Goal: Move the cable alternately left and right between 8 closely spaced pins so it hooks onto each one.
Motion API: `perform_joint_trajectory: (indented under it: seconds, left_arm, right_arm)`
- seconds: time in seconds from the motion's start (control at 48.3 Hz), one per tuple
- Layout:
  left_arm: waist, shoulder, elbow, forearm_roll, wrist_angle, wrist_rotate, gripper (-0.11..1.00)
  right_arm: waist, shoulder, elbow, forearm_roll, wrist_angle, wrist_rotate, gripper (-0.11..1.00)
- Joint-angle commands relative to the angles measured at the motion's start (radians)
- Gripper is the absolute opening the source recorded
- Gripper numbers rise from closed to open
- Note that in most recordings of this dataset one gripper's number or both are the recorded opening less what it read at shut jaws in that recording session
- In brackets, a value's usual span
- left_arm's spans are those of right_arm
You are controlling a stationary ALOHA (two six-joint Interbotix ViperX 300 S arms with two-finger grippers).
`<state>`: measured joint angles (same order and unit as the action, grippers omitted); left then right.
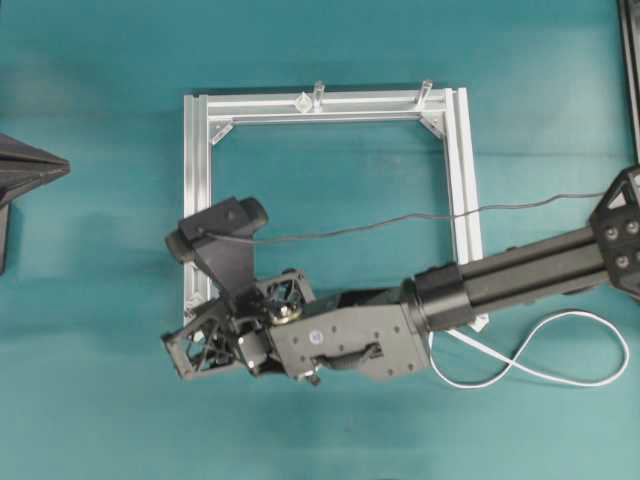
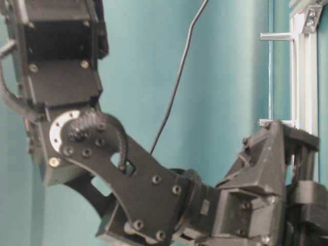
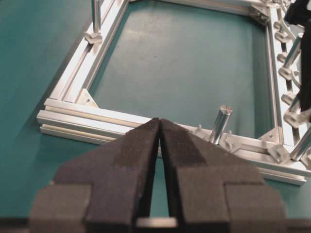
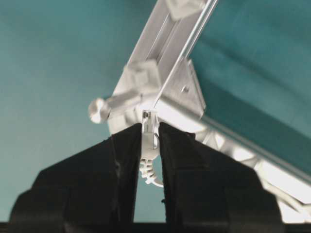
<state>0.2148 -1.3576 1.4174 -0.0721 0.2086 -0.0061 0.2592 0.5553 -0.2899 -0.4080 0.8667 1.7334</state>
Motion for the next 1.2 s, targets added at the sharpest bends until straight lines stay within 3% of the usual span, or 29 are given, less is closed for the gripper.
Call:
perform_joint_trajectory:
  seconds: [0.0, 0.497, 1.18]
  left_arm:
    - [0.000, 0.009, -0.011, 0.002, -0.009, -0.003, 0.09]
    - [0.000, 0.008, -0.012, 0.002, -0.008, -0.005, 0.09]
    - [-0.002, 0.009, -0.015, 0.002, -0.003, -0.012, 0.09]
  right_arm:
    - [0.023, -0.025, -0.028, 0.000, -0.002, 0.009, 0.15]
    - [0.080, -0.017, -0.032, -0.002, -0.003, 0.110, 0.15]
    - [0.049, 0.044, -0.143, -0.052, -0.035, 0.080, 0.15]
